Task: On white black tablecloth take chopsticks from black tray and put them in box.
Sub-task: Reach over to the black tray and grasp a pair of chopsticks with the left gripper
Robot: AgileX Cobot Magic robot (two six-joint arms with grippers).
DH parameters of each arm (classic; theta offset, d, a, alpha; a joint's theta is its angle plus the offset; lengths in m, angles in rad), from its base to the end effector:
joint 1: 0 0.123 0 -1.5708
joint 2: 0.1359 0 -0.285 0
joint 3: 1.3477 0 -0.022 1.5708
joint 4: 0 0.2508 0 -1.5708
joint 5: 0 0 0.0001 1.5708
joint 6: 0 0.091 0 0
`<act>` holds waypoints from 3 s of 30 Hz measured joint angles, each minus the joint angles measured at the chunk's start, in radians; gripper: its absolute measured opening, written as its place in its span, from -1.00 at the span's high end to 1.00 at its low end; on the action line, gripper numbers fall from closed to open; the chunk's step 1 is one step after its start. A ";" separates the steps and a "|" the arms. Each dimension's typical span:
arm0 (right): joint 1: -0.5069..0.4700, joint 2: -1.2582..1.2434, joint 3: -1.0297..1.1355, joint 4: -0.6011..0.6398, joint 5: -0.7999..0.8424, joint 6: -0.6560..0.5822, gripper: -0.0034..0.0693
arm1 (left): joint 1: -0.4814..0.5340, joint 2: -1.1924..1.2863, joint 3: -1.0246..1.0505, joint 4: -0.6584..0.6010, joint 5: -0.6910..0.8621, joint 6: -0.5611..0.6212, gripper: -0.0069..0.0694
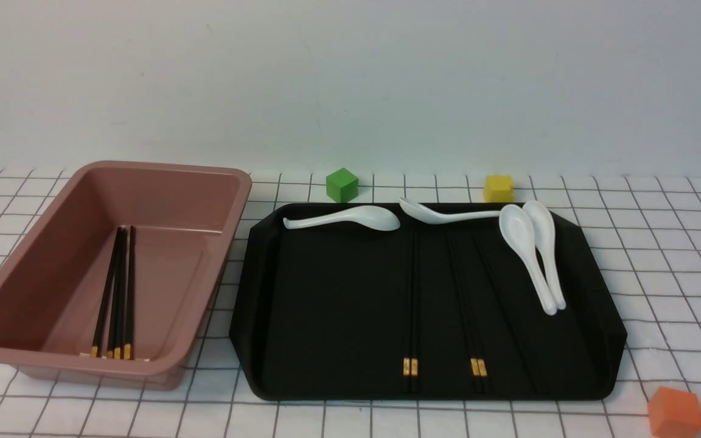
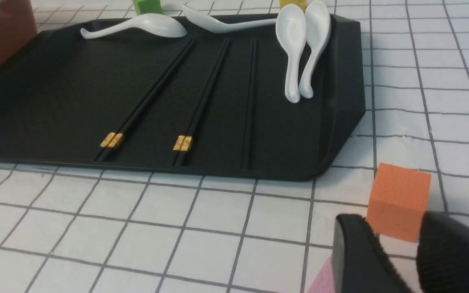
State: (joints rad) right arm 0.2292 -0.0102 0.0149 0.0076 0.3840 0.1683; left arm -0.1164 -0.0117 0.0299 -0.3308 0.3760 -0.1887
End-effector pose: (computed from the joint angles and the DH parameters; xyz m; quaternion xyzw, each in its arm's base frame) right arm 0.0508 0.0121 0.1742 -0.0225 0.8050 0.1202 0.5806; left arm 0.0509 -0.0169 0.1718 -0.1166 0.7922 -0.2262 0.5547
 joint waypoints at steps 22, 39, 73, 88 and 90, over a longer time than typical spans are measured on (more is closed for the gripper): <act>0.000 0.000 0.000 0.000 0.000 0.000 0.25 | 0.000 0.106 -0.280 -0.965 -0.126 0.073 0.83; 0.000 0.000 0.000 0.000 0.000 0.000 0.25 | -0.128 1.420 -0.986 -0.113 0.791 0.048 0.85; 0.000 0.000 0.000 0.000 0.000 0.000 0.25 | -0.647 2.274 -1.913 0.416 0.674 -0.476 -0.14; 0.000 0.000 0.000 0.000 0.000 0.000 0.25 | -0.648 2.317 -1.917 0.398 0.666 -0.484 0.52; 0.000 0.000 0.000 0.000 0.000 0.000 0.25 | -0.648 2.314 -1.917 0.391 0.668 -0.484 0.50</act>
State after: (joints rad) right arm 0.2292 -0.0102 0.0149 0.0076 0.3840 0.1683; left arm -0.7649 2.3021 -1.8869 0.0607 1.0436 -0.6730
